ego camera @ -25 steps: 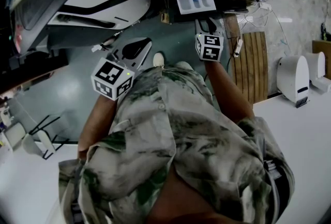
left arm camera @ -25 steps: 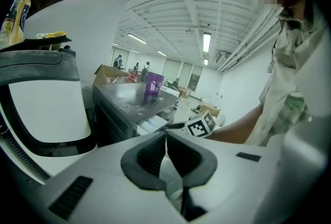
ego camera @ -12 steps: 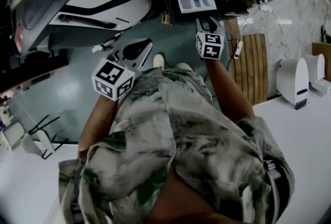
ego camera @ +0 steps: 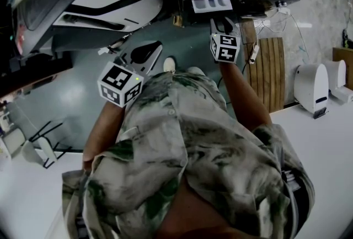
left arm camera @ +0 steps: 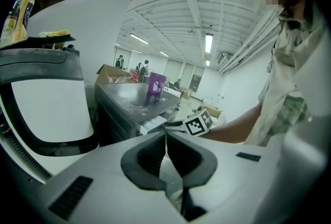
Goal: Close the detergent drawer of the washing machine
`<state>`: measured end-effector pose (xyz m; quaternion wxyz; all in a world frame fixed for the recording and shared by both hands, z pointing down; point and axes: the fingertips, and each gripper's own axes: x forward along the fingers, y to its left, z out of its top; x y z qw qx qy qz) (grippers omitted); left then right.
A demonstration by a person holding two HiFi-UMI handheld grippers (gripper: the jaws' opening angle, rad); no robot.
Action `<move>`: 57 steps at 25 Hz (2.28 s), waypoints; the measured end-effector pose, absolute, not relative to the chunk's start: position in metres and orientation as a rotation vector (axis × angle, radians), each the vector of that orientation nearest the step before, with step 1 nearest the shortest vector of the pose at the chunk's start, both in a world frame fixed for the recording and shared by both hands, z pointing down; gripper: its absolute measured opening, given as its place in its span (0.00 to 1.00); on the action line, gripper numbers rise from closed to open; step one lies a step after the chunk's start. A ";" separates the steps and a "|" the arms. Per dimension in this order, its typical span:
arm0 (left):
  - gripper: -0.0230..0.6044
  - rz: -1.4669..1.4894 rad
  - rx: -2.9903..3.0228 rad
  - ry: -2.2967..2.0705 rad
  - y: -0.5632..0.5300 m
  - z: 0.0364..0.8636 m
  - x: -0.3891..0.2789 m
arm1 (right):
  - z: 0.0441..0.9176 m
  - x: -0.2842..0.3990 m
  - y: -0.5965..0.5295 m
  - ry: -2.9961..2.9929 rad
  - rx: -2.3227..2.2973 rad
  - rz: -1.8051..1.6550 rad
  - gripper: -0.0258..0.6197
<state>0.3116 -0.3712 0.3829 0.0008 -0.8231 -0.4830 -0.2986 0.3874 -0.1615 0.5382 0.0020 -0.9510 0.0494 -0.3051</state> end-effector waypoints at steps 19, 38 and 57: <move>0.08 -0.946 -2.602 -1.495 -0.380 0.387 0.322 | 0.538 0.410 -0.164 0.162 -2.987 -0.952 0.30; 0.08 -0.949 -2.644 -1.447 -0.394 0.387 0.321 | 0.541 0.427 -0.166 0.169 -2.993 -0.953 0.30; 0.08 -0.970 -2.677 -1.396 -0.405 0.391 0.322 | 0.543 0.442 -0.167 0.167 -3.000 -0.946 0.29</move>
